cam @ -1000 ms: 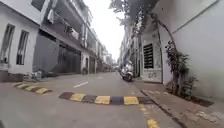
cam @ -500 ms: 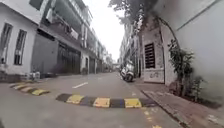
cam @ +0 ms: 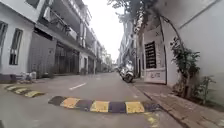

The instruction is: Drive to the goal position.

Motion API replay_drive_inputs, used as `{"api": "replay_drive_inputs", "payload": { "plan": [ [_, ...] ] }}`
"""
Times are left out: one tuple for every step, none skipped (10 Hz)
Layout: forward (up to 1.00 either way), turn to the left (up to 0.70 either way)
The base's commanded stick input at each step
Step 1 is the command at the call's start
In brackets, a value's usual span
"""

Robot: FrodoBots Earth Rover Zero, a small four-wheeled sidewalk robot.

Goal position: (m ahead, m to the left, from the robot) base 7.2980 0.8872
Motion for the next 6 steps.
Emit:
{"api": "replay_drive_inputs", "payload": {
  "plan": [
    [0.49,0.00],
    [0.49,0.00],
    [0.49,0.00],
    [0.49,0.00],
    [0.49,0.00],
    [0.49,0.00]
  ]
}}
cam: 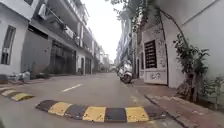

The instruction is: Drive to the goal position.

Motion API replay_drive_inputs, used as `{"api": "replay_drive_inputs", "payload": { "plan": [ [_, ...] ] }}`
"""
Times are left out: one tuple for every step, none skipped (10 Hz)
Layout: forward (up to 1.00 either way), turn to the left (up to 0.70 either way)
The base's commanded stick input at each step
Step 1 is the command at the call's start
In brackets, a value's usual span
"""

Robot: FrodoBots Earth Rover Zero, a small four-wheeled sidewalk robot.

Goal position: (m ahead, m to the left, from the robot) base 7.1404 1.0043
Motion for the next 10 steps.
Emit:
{"api": "replay_drive_inputs", "payload": {
  "plan": [
    [0.49,0.00],
    [0.49,0.00],
    [0.49,0.00],
    [0.49,0.00],
    [0.49,0.00],
    [0.49,0.00],
    [0.49,0.00],
    [0.49,0.00],
    [0.49,0.00],
    [0.49,0.00]
  ]
}}
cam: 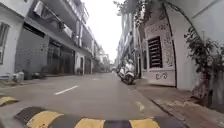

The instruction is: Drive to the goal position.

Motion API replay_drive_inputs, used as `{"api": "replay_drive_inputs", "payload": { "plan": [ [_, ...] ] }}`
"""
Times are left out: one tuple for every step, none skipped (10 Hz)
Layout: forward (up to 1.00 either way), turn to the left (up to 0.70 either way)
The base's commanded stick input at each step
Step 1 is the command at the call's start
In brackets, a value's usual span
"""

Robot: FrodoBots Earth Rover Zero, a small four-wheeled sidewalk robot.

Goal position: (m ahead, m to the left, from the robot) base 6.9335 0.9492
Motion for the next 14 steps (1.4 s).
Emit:
{"api": "replay_drive_inputs", "payload": {
  "plan": [
    [0.49,0.00],
    [0.49,0.00],
    [0.49,0.00],
    [0.49,0.00],
    [0.49,0.00],
    [0.49,0.00],
    [0.49,0.00],
    [0.49,0.00],
    [0.49,0.00],
    [0.49,0.00],
    [0.49,0.00],
    [0.49,0.00],
    [0.49,0.00],
    [0.49,0.00]
  ]
}}
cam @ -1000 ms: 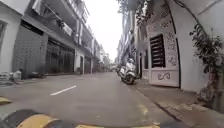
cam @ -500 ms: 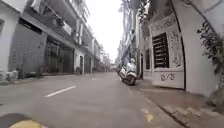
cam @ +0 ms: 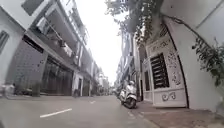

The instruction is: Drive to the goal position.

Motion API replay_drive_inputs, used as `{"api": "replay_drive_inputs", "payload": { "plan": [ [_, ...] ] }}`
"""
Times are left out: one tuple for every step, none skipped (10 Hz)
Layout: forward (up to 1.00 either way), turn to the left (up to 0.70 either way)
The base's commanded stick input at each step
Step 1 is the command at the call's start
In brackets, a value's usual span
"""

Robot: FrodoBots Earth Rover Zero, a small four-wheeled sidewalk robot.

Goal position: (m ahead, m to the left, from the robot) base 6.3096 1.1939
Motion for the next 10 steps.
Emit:
{"api": "replay_drive_inputs", "payload": {
  "plan": [
    [0.49,0.00],
    [0.49,0.00],
    [0.49,0.00],
    [0.49,0.00],
    [0.49,0.00],
    [0.49,0.00],
    [0.49,0.00],
    [0.49,0.00],
    [0.49,0.00],
    [0.49,0.00]
  ]
}}
